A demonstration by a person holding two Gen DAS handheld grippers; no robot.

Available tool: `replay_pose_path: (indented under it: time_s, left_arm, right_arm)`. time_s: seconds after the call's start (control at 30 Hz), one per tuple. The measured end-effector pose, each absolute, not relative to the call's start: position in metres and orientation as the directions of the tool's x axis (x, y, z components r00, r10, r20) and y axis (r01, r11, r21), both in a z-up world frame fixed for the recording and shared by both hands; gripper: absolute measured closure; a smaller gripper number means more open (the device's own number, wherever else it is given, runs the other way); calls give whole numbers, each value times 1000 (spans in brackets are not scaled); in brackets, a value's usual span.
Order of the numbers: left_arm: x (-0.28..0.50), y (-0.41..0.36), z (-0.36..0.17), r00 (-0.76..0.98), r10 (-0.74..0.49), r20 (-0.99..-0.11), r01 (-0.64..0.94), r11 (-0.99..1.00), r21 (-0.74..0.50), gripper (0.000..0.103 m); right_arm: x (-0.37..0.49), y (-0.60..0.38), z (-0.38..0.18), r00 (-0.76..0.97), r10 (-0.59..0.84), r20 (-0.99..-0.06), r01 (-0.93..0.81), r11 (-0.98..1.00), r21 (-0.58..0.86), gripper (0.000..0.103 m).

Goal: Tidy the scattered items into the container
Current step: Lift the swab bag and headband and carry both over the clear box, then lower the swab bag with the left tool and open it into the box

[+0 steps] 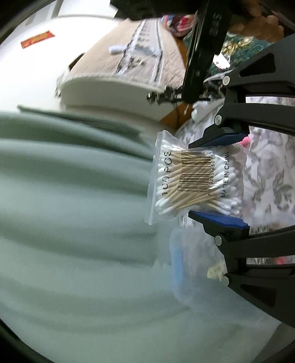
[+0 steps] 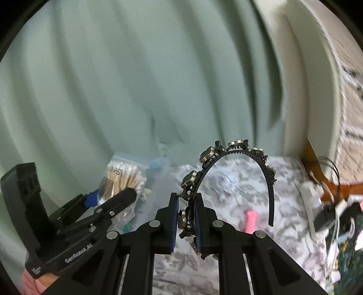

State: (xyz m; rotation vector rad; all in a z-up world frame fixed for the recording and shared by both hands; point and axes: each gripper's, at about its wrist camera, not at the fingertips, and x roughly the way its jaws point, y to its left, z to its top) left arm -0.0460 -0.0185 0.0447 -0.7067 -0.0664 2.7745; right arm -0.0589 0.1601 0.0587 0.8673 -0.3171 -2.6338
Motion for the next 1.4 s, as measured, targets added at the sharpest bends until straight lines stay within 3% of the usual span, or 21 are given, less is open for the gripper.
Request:
replay_pose_path:
  time_s: [0.13, 0.67, 1.4]
  left_arm:
    - [-34, -53, 48, -873, 244, -422, -189, -968, -168, 50]
    - [-26, -161, 28, -901, 63, -429, 65, -959, -277, 50]
    - [-57, -183, -3, -868, 72, -491, 100, -944, -315, 50]
  right_arm:
    - [-59, 131, 71, -742, -428, -516, 323, -903, 284, 88]
    - [-82, 18, 82, -658, -532, -533, 507, -836, 209, 88]
    - [-131, -60, 32, -517, -578, -632, 576, -780, 242, 88]
